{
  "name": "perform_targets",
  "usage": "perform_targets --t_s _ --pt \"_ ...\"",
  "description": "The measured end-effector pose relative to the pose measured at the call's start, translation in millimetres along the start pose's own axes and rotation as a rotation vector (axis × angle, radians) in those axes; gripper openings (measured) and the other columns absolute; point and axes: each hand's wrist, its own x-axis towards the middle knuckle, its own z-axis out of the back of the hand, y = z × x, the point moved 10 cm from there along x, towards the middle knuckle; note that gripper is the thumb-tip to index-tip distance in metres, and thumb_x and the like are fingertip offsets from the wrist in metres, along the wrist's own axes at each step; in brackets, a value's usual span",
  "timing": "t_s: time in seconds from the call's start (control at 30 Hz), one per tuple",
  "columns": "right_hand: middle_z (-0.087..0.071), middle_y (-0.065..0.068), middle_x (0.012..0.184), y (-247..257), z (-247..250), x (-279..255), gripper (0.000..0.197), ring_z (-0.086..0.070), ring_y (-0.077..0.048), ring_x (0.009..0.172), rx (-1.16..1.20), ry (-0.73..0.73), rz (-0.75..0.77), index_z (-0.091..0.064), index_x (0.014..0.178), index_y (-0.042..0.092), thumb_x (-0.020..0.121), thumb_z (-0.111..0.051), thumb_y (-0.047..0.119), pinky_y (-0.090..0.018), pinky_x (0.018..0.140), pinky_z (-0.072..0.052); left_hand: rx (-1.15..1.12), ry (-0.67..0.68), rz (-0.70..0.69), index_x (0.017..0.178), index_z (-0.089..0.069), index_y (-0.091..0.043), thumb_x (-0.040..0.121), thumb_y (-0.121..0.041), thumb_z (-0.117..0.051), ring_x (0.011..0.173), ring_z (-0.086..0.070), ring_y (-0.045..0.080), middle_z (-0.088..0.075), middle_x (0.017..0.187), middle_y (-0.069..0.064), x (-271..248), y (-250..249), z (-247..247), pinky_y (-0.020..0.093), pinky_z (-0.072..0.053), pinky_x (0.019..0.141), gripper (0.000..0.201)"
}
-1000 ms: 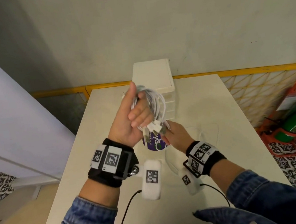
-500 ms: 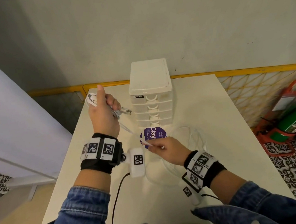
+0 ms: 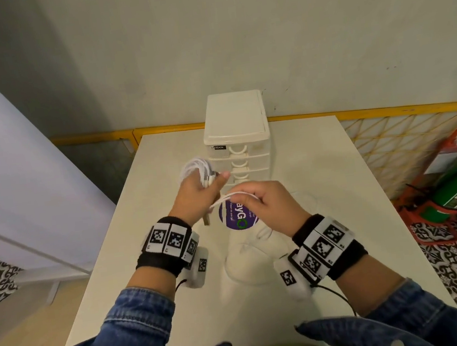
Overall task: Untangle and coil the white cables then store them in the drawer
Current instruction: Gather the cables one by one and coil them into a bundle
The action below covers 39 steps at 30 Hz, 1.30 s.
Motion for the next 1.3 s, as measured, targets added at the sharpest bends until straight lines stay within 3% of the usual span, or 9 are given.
perform_targets --t_s 0.17,0.27,0.37,0.57,0.7,0.9,1.0,1.1,1.3 --pt "-0.068 0.009 0.083 -7 36 7 0.013 -0.062 -0.006 0.079 -0.125 -0.153 0.053 -0.070 0.093 0.031 0.083 -0.062 0.026 -0.035 0.075 -0.051 -0.247 0.435 0.121 0.061 -0.058 -0.014 0.091 -0.059 -0.038 0.036 -0.033 0.017 -0.039 0.038 0.002 -28 -9 -57 0.025 -0.032 0.047 0.058" --pt "-0.060 0.013 0.075 -1 53 8 0.020 -0.050 0.002 0.073 -0.313 -0.203 0.209 -0.073 0.096 0.028 0.080 -0.063 0.033 -0.030 0.078 -0.040 -0.269 0.551 0.176 0.064 -0.051 -0.011 0.083 -0.040 -0.065 0.034 -0.028 0.015 -0.037 0.039 0.001 -38 -7 -74 0.023 -0.025 0.041 0.037" --pt "-0.062 0.018 0.076 -5 68 7 0.025 -0.045 0.015 0.075 -0.446 -0.253 0.287 -0.072 0.099 0.029 0.082 -0.056 0.036 -0.028 0.084 -0.034 -0.367 0.638 0.206 0.054 -0.050 -0.019 0.088 -0.020 -0.062 0.030 -0.027 0.010 -0.036 0.038 -0.002 -49 -10 -84 0.020 -0.020 0.037 0.036" --pt "-0.070 0.004 0.088 -43 47 2 0.033 -0.064 -0.004 0.082 -0.069 -0.129 0.004 -0.052 0.126 0.034 0.095 -0.041 0.033 -0.013 0.083 -0.044 -0.602 0.599 0.180 0.077 -0.053 -0.006 0.090 -0.031 -0.051 0.027 -0.024 0.007 -0.033 0.038 -0.005 -46 -34 -75 0.016 -0.022 0.034 0.029" --pt "-0.067 -0.009 0.105 -48 24 -4 0.040 -0.065 -0.014 0.095 0.288 -0.035 -0.102 -0.055 0.123 0.021 0.089 -0.050 0.041 -0.023 0.088 -0.050 -0.637 0.489 0.226 0.077 -0.055 -0.007 0.088 -0.041 -0.051 0.026 -0.022 0.008 -0.030 0.037 -0.004 -38 -23 -60 0.014 -0.023 0.034 0.036" --pt "-0.060 -0.011 0.071 -46 0 -3 0.016 -0.058 -0.010 0.061 0.147 0.160 -0.164 -0.057 0.099 0.028 0.090 -0.058 0.015 -0.020 0.064 -0.047 -0.649 0.460 0.259 0.075 -0.054 -0.006 0.089 -0.030 -0.051 0.024 -0.021 0.009 -0.031 0.035 -0.001 -41 -19 -60 0.014 -0.023 0.034 0.029" --pt "-0.064 -0.007 0.078 -52 14 3 0.015 -0.056 -0.001 0.055 0.043 0.114 -0.169 -0.062 0.103 0.019 0.093 -0.052 0.016 -0.016 0.057 -0.044 -0.601 0.494 0.238 0.075 -0.054 -0.003 0.093 -0.023 -0.051 0.025 -0.022 0.010 -0.033 0.034 0.001 -44 -22 -61 0.015 -0.022 0.034 0.027" --pt "-0.067 0.002 0.099 -49 40 13 0.023 -0.059 0.010 0.078 -0.028 -0.026 -0.111 -0.064 0.111 0.015 0.093 -0.050 0.011 -0.007 0.072 -0.042 -0.501 0.570 0.208 0.060 -0.055 -0.003 0.092 -0.024 -0.053 0.027 -0.022 0.013 -0.033 0.033 0.001 -53 -28 -71 0.020 -0.021 0.036 0.038" --pt "-0.069 -0.009 0.088 -65 12 5 0.021 -0.065 -0.025 0.076 -0.147 0.047 -0.133 -0.050 0.114 0.025 0.096 -0.040 0.027 -0.035 0.071 -0.050 -0.845 0.490 0.162 0.078 -0.057 -0.007 0.091 -0.023 -0.048 0.025 -0.026 0.005 -0.034 0.035 -0.006 -45 -50 -70 0.014 -0.022 0.033 0.022"
